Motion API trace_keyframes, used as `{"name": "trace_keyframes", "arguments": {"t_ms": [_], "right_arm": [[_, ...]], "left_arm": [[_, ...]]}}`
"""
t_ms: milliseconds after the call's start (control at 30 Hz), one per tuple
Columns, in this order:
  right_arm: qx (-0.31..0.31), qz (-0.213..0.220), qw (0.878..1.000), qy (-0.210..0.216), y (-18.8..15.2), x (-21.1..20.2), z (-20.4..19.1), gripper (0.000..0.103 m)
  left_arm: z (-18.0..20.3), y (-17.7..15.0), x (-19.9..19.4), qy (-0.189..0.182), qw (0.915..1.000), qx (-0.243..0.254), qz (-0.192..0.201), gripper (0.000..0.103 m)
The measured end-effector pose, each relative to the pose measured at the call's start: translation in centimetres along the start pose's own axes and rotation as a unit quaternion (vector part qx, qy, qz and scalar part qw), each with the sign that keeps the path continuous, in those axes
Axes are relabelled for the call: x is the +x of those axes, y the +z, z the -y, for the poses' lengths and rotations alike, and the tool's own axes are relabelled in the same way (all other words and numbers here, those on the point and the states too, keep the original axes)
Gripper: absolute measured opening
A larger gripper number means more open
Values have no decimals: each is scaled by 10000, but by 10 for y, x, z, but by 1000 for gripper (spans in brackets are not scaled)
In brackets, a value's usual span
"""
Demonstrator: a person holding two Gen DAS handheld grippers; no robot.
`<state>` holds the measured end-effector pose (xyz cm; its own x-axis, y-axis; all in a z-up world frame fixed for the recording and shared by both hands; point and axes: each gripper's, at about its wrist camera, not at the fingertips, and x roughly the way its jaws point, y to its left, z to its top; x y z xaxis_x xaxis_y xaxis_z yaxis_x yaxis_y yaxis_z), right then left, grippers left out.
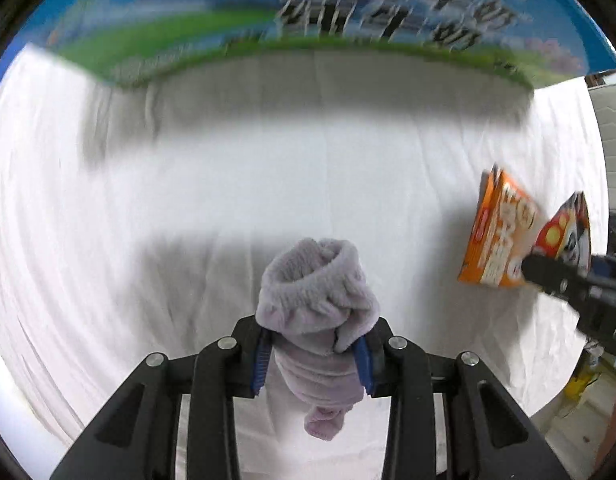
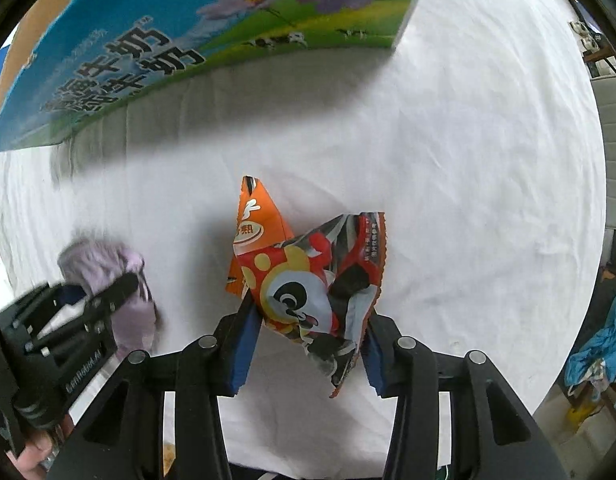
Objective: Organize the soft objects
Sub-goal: 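Grasp the lilac sock with the left tool while the right tool grasps the orange panda bag, then carry the sock and panda bag into the box and release both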
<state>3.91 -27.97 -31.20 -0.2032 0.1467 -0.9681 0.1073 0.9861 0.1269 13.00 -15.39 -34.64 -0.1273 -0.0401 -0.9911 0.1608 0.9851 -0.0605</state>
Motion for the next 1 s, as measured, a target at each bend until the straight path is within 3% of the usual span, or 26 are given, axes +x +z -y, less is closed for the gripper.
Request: {"name": "trace_keyframes", "arguments": {"t_ms": [67,200,367,533,667,833,1000], "right_arm": [[132,-19,9999,39,1,4,1,51],[318,-189,9992,138,11,20,0,62],[400,-250,9987,176,11,35,-8,66],[539,-210,9979,289,12,44,3,66],[473,-113,9985,260,24,30,12,60],[389,17,9988,283,21,20,8,45],[127,172,9995,231,17,6,-8,41]], "left_arm": [[-5,-5,9,-118,9998,-170,-38,35],[-4,3,16,-427,9982,-389,-145,51],[14,0,15,-133,9997,-8,-200,60],[46,-13,22,51,9995,220,-241,60],[51,-38,29,334,9988,290,-207,41],[42,-61,31,452,9988,131,-166,39],[33,-81,12,331,9994,-48,13,39]]}}
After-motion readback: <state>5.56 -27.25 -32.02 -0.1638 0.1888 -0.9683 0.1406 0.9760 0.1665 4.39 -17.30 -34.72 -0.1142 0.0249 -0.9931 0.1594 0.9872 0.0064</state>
